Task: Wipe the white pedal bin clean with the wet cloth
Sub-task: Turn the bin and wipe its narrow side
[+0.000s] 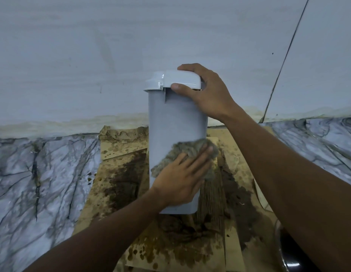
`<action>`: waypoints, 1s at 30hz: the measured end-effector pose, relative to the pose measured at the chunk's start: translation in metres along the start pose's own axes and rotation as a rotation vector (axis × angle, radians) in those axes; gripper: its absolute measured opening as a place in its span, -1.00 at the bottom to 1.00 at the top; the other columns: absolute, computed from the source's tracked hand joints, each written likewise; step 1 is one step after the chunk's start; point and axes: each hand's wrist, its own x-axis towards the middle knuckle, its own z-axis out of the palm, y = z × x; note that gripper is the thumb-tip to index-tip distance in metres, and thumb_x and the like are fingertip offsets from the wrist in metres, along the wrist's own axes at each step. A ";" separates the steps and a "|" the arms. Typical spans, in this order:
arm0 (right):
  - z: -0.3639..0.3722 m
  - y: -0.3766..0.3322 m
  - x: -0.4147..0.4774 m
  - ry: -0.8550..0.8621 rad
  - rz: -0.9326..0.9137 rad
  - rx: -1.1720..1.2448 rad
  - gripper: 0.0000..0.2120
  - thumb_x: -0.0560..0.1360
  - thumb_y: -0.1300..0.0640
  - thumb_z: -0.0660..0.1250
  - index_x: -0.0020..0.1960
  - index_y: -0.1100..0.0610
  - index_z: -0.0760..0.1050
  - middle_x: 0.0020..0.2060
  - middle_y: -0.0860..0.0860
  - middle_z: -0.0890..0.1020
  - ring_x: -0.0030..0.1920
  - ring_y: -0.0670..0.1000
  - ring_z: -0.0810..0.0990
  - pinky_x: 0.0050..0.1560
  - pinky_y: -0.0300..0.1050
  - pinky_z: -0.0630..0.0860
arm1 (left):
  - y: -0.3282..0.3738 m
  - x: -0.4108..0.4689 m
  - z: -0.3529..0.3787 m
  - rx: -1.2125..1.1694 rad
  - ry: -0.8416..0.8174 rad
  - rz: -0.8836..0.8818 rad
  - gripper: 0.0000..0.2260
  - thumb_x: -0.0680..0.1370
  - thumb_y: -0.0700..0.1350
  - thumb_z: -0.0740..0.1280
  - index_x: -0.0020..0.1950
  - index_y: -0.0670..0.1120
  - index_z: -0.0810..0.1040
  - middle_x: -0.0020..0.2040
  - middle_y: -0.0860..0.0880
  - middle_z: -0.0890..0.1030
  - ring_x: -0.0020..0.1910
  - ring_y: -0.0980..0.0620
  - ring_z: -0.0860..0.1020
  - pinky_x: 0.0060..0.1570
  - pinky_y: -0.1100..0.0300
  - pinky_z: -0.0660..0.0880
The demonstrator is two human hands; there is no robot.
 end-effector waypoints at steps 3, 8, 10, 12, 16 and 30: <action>-0.002 0.000 -0.001 -0.003 -0.005 0.005 -0.49 0.39 -0.28 0.46 0.28 -0.14 0.53 0.26 -0.22 0.56 0.31 -0.11 0.48 0.31 -0.13 0.46 | 0.009 -0.030 0.020 0.031 -0.109 0.162 -0.43 0.69 0.17 0.06 0.62 -0.10 0.16 0.65 -0.17 -0.02 0.56 -0.13 0.24 0.40 -0.06 0.18; 0.000 0.000 -0.001 -0.003 -0.004 0.010 -0.49 0.41 -0.25 0.47 0.29 -0.11 0.52 0.26 -0.21 0.56 0.31 -0.08 0.48 0.31 -0.10 0.45 | -0.019 -0.022 0.004 -0.021 -0.021 0.075 -0.41 0.68 0.20 -0.02 0.66 -0.02 -0.01 0.66 -0.10 -0.09 0.63 -0.09 -0.04 0.55 -0.21 -0.01; -0.002 0.000 0.000 0.007 -0.002 0.018 -0.50 0.41 -0.24 0.47 0.29 -0.10 0.52 0.25 -0.20 0.56 0.31 -0.08 0.48 0.32 -0.09 0.45 | -0.038 -0.001 -0.016 -0.024 0.068 -0.088 -0.38 0.67 0.21 0.04 0.66 -0.03 -0.03 0.65 -0.13 -0.11 0.63 -0.09 -0.14 0.56 -0.22 -0.08; -0.003 0.001 -0.001 0.010 -0.007 0.004 -0.52 0.44 -0.21 0.46 0.30 -0.08 0.52 0.24 -0.19 0.56 0.30 -0.08 0.48 0.31 -0.10 0.44 | -0.050 0.013 -0.032 0.013 0.143 -0.208 -0.36 0.67 0.20 0.09 0.66 -0.05 0.01 0.64 -0.18 -0.10 0.63 -0.12 -0.13 0.58 -0.17 -0.06; -0.003 0.003 -0.002 0.006 -0.017 -0.016 -0.51 0.44 -0.25 0.44 0.30 -0.10 0.51 0.23 -0.19 0.56 0.29 -0.05 0.49 0.29 -0.07 0.46 | -0.040 0.004 -0.023 0.058 0.202 -0.224 -0.38 0.67 0.17 0.12 0.64 -0.10 0.08 0.64 -0.22 -0.02 0.63 -0.18 -0.07 0.58 -0.15 -0.06; -0.001 0.003 -0.001 0.047 0.028 0.033 -0.54 0.42 -0.21 0.47 0.27 -0.11 0.52 0.22 -0.19 0.56 0.30 -0.04 0.47 0.31 -0.04 0.46 | -0.026 -0.028 0.005 0.017 0.130 -0.136 -0.40 0.68 0.18 0.05 0.65 -0.04 0.03 0.65 -0.16 -0.06 0.63 -0.12 -0.05 0.57 -0.14 0.03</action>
